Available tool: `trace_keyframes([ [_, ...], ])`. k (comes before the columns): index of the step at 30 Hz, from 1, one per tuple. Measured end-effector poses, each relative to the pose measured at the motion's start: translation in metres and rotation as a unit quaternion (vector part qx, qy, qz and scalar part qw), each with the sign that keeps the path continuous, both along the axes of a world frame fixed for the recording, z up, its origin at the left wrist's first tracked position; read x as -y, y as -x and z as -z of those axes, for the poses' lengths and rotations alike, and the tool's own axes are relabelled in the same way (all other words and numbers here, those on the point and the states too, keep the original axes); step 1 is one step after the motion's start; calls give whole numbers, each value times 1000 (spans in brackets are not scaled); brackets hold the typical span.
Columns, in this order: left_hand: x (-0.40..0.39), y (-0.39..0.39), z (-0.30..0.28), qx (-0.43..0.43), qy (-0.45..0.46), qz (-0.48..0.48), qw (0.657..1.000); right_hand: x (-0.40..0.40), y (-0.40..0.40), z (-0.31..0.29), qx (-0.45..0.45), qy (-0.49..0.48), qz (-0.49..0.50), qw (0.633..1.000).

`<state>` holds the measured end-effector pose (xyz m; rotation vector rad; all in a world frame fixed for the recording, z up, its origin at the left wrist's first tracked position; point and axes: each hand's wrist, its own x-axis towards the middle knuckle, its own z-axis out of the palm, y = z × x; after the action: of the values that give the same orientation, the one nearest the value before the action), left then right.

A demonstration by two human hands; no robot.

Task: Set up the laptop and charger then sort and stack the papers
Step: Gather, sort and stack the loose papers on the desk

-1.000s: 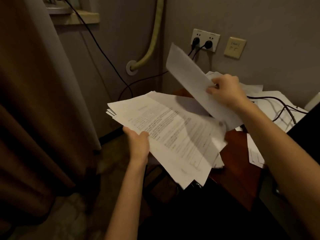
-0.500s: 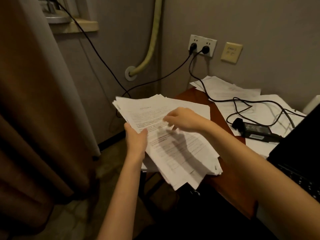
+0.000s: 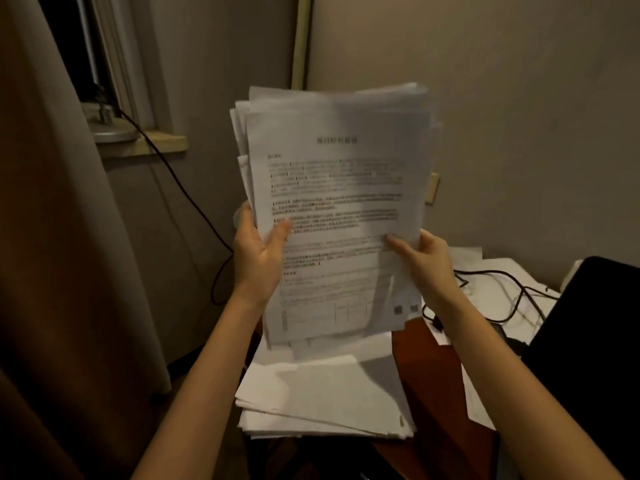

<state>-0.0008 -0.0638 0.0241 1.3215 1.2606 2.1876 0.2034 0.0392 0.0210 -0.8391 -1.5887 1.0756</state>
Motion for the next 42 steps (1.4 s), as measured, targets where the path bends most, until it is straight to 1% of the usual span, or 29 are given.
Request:
trace_keyframes([
  [2,-10,-1,-11,-15,-26,-27,999,10,2,-3,-34,-35,38,998],
  [4,-17,0,-14,-18,-27,-41,999,16,3,2,-52,-43,49,997],
  [7,-20,2,-9,4,-3,-28,1000,22,2,18,-51,-11,55,997],
  [9,-19,7,-4,20,5,-33,999,22,0,27,-39,-9,66,997],
  [13,-17,9,-19,30,-6,-26,999,23,0,27,-55,-2,37,998],
  [17,-22,4,-34,44,6,-3,999,22,8,19,-79,3,17,997],
  [20,-22,10,-28,83,9,18,996,19,8,29,-92,16,17,995],
  [23,-21,13,-22,113,17,-8,993,16,5,45,-97,34,14,995],
  [28,-25,12,-63,64,19,-55,996,14,7,43,-107,17,26,994],
  [32,-37,10,-82,29,64,-104,992,14,6,41,-103,18,-6,994],
  [35,-41,9,-78,40,64,-127,989,12,1,54,-58,47,-39,996],
  [37,-38,8,-75,73,46,-120,989,12,-1,62,-24,57,-36,997],
  [39,-33,9,-74,94,25,-84,992,12,-1,64,-21,67,-5,998],
  [40,-31,10,-73,86,22,-61,994,14,0,63,-22,72,8,997],
  [42,-25,11,-71,40,55,-37,997,15,0,57,-15,81,24,996],
])
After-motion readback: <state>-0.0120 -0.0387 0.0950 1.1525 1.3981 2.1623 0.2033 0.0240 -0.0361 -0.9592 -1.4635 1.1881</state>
